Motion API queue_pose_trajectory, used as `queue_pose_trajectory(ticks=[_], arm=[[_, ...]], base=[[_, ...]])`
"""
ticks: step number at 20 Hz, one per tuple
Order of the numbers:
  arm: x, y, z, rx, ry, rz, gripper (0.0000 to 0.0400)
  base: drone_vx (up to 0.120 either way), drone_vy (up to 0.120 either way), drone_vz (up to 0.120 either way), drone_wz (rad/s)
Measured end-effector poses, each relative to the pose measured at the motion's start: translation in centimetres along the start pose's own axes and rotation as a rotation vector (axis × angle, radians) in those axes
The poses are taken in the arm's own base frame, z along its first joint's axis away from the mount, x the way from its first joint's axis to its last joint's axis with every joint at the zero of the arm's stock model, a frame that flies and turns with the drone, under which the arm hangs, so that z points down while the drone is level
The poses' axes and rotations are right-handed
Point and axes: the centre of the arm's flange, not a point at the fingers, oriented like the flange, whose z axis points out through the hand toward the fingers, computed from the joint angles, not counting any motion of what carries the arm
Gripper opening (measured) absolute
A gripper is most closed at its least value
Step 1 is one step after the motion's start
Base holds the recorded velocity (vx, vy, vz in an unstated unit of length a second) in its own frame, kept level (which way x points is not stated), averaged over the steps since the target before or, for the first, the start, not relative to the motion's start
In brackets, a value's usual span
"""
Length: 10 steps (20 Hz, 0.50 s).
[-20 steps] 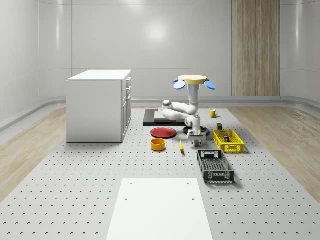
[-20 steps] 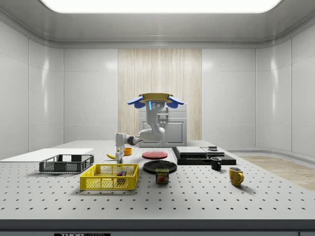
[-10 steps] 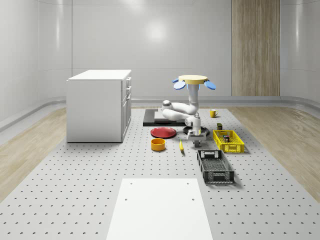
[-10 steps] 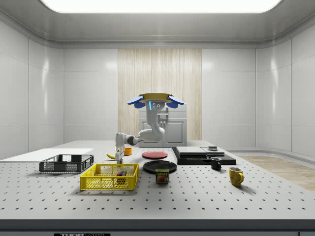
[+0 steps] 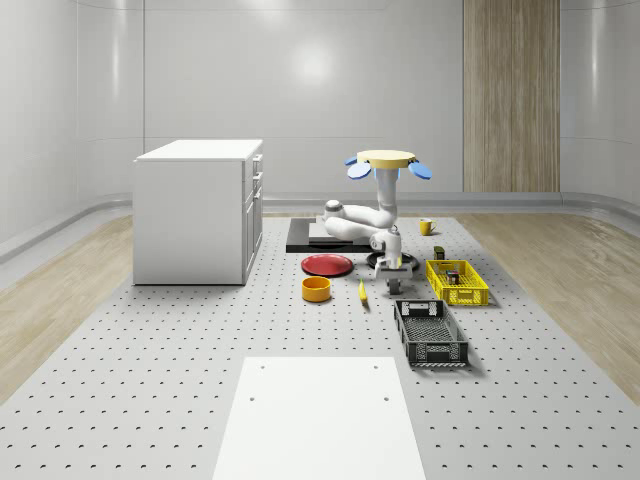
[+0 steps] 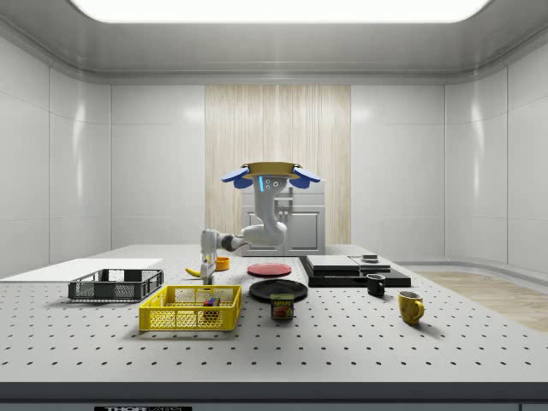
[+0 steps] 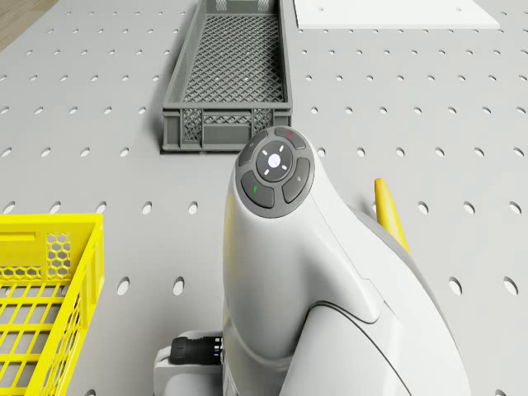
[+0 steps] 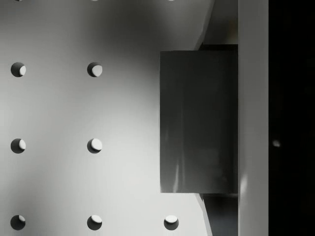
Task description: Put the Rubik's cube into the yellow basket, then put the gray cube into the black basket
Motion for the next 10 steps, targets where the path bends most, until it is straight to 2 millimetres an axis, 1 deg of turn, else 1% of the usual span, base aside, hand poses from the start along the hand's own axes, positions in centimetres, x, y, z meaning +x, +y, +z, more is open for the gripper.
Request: queue_pose_trajectory(ticks=[5, 10], arm=[[0.0, 0.0, -1.7, 0.0, 0.0, 0.0, 0.025], [0.0, 0.0, -2.4, 0.0, 0.0, 0.0, 0.025]], base=[[0.0, 0.0, 0.12, 0.0], [0.0, 0.0, 0.12, 0.0]])
